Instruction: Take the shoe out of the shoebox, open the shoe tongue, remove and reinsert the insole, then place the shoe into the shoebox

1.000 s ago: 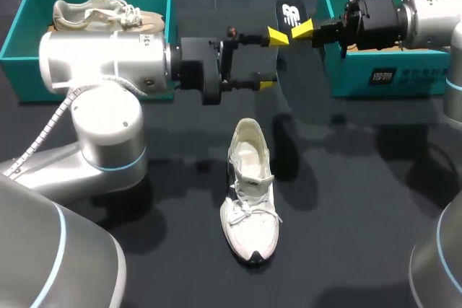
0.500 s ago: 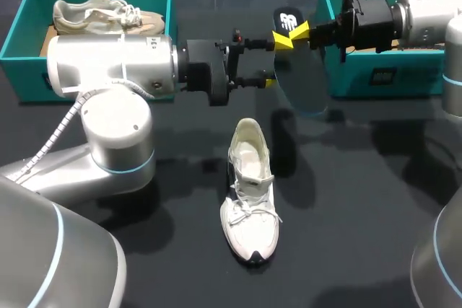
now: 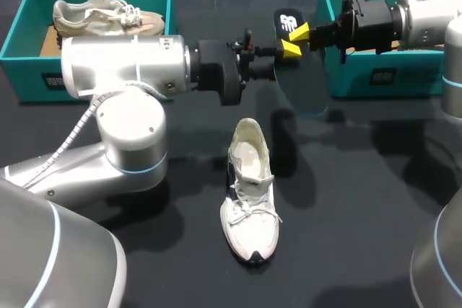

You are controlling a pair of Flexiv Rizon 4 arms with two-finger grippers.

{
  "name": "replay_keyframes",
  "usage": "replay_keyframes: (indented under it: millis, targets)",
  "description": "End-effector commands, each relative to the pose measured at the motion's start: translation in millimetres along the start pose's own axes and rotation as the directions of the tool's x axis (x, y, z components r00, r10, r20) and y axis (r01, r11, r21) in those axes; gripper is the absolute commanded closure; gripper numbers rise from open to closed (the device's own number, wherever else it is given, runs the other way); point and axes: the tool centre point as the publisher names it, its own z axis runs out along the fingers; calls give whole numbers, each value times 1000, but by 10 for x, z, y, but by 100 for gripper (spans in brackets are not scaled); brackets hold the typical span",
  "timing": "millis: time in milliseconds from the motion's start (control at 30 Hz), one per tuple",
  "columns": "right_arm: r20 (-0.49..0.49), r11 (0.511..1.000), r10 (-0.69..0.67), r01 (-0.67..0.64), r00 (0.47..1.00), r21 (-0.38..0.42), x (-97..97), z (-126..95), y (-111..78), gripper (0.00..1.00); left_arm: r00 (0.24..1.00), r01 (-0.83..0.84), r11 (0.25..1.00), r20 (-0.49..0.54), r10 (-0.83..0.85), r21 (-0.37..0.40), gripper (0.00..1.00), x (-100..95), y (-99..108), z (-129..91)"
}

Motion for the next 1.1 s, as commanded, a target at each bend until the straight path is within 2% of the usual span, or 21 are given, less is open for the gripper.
replay_keyframes:
  millis: [33,200,267,333,667,700,767,867,1100]
  targets:
    - [4,1000,2,-2,1000,0,6,2,-4,100,1000,-3,1000,-2,3,-4,67,-13,2,14]
    - [4,1000,2,-2,1000,0,6,2,-4,100,1000,-4,1000,-2,4,-9,73,-7,12,-49]
    - [4,1000,2,-2,1000,0,6,2,-4,100,1000,-3,1000,-3,3,-11,82,-6,19,-59]
    - [4,1000,2,-2,1000,0,6,2,-4,100,1000,-2,1000,-3,2,-13,98,-3,47,-50]
    - [4,1000,2,-2,1000,0,6,2,-4,100,1000,-4,1000,-2,4,-2,100,3,80,-12]
    - [4,1000,2,-2,1000,0,6,2,-4,97,1000,-4,1000,-2,4,-2,100,3,78,-28]
    - [-2,1000,-7,7,1000,8,12,-8,-12,0,1000,-8,1000,-5,8,-7,100,1,70,-73]
    - [1,1000,-16,16,1000,6,18,-67,-51,0,1000,-11,1000,-11,10,-19,100,0,53,-134]
    - [-2,999,-53,53,999,5,24,-298,-204,0,999,3,998,-36,-5,-66,100,4,-68,-428]
